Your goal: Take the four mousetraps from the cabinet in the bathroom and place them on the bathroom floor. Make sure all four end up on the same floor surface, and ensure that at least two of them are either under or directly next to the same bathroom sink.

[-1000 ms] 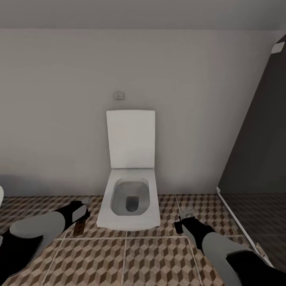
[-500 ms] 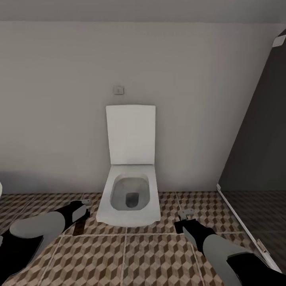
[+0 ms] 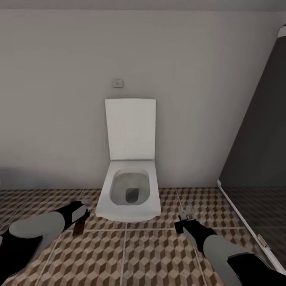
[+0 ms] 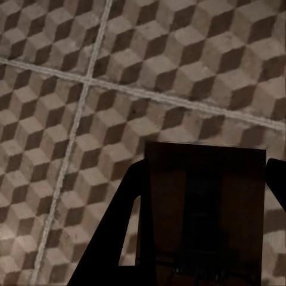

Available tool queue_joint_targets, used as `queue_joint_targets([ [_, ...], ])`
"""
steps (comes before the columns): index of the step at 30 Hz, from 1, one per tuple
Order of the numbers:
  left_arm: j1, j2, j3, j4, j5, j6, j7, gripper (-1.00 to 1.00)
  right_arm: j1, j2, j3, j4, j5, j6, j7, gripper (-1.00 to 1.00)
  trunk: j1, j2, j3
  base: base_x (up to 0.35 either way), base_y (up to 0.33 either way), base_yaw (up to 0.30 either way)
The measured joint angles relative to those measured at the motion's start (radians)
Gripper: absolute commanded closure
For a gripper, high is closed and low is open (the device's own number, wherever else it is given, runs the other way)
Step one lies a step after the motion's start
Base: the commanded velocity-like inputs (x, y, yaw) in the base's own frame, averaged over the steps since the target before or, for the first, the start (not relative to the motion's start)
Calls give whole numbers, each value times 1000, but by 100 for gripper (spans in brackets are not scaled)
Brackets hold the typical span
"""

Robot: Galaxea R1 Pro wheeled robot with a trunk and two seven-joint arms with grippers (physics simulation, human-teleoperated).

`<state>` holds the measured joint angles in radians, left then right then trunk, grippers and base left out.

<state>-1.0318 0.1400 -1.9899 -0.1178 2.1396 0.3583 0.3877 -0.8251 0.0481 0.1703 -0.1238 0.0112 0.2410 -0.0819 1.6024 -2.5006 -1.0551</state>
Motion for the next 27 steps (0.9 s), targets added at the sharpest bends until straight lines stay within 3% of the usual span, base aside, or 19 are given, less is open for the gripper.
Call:
queue_joint_targets([
  [5,11,1,-1,-1,-14,0,0,100,0,-2,0,1,1,-2,74,100,2,-1,-19,0,0,0],
  [9,35,1,-14,0,-66,0,-5,100,3,-5,1,2,3,-73,117,100,4,-2,-35,0,0,0],
  [14,48,-2,-22,6,-106,-6,-15,100,7,0,3,2,1,-164,120,100,6,-3,-54,0,0,0],
  [20,50,-1,-24,6,-112,-32,-18,100,6,2,5,0,1,-175,92,100,9,-5,-77,0,0,0],
  [27,50,-10,-30,2,-116,-36,-13,100,6,6,3,1,2,-177,72,100,9,-5,-78,0,0,0],
])
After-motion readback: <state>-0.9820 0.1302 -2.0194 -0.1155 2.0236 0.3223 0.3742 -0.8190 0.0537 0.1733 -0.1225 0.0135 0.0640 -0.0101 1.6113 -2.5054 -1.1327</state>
